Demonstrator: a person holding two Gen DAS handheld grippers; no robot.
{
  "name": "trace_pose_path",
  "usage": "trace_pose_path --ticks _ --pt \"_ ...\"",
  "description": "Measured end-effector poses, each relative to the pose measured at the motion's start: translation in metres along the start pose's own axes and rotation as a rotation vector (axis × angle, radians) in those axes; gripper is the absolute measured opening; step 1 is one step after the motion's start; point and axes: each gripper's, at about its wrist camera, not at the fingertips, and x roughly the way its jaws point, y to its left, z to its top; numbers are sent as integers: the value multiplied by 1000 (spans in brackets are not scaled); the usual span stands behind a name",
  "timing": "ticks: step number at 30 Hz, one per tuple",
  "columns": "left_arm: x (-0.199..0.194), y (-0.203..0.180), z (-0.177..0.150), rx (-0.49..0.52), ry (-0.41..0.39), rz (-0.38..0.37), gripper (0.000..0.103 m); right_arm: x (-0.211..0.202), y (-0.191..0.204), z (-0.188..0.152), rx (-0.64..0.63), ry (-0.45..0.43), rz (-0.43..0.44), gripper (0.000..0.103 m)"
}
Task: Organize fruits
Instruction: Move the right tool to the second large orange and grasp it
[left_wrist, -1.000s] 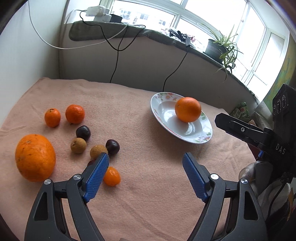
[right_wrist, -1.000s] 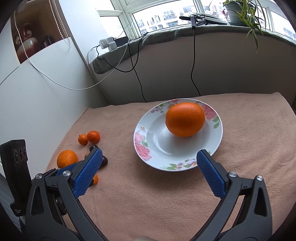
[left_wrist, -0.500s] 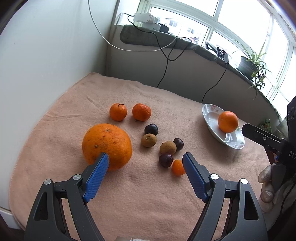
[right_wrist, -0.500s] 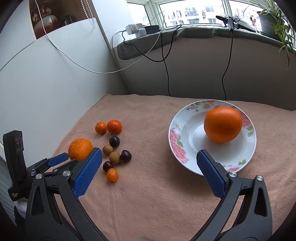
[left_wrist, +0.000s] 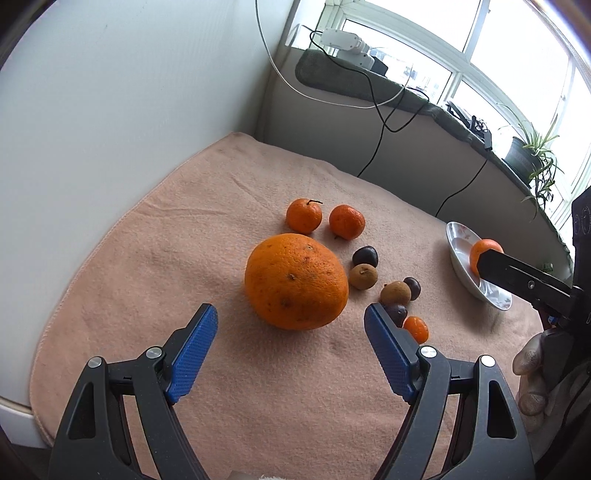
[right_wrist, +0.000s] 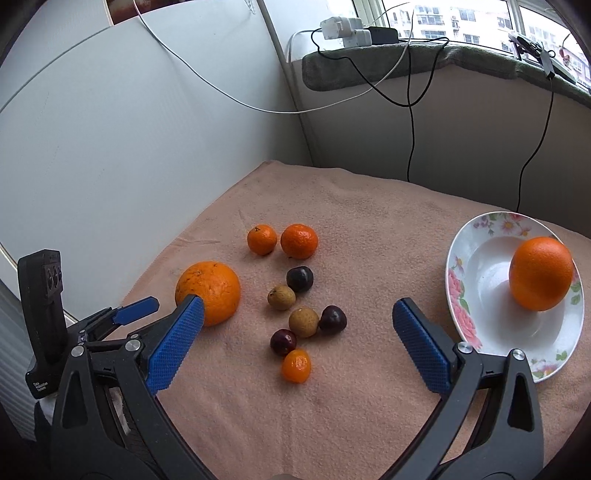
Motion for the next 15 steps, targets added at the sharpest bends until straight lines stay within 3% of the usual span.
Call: trace_pose_path --ticks 8,15 --pt "13 13 -4 -57 15 -60 81 47 34 6 -18 102 137 103" --pt "19 20 -3 -82 23 -113 78 80 54 8 -50 163 169 101"
